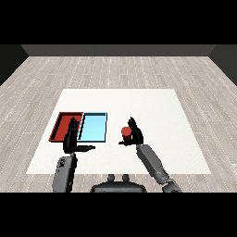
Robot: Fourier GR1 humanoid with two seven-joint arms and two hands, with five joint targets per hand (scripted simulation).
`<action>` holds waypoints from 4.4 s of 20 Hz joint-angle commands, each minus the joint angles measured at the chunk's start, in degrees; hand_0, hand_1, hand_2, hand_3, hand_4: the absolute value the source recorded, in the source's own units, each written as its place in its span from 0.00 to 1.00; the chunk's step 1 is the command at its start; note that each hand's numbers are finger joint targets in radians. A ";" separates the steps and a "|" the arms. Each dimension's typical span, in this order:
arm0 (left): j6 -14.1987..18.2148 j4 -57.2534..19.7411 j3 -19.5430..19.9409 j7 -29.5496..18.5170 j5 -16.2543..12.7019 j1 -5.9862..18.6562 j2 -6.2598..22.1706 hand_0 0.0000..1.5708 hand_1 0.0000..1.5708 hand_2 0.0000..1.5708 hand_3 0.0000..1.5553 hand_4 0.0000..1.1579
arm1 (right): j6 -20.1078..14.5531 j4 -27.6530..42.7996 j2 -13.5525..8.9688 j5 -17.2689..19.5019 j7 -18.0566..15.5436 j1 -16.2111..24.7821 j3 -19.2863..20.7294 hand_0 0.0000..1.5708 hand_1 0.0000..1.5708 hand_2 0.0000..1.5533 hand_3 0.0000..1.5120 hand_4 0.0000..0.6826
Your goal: Pick the red can and put it in the red box
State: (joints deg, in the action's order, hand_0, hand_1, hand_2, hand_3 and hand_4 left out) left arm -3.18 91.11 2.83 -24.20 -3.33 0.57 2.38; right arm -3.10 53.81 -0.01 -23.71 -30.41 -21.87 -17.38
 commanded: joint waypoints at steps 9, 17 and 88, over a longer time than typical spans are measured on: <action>2.63 3.01 -1.77 4.16 1.58 1.65 -1.43 0.00 0.00 0.00 0.00 0.00 | -7.75 -3.13 0.01 0.26 1.93 -1.97 -3.10 0.00 0.00 0.00 0.00 0.00; 0.29 5.25 -0.43 1.02 0.31 -3.23 0.06 0.00 0.00 0.00 0.00 0.00 | -17.04 -7.79 0.00 1.24 6.21 -5.03 -3.94 1.00 1.00 0.96 0.95 0.84; 12.77 -8.37 -31.90 15.56 -9.70 15.76 -2.38 0.00 0.00 0.00 0.00 0.00 | -19.92 42.53 -0.01 24.00 25.25 0.16 -0.68 1.00 1.00 0.95 0.94 0.95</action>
State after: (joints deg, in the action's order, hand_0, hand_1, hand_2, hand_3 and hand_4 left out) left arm 8.68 83.20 -27.20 -9.05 -10.02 14.86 0.00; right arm -24.55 92.79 -0.37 -0.35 -6.77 -22.71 -17.96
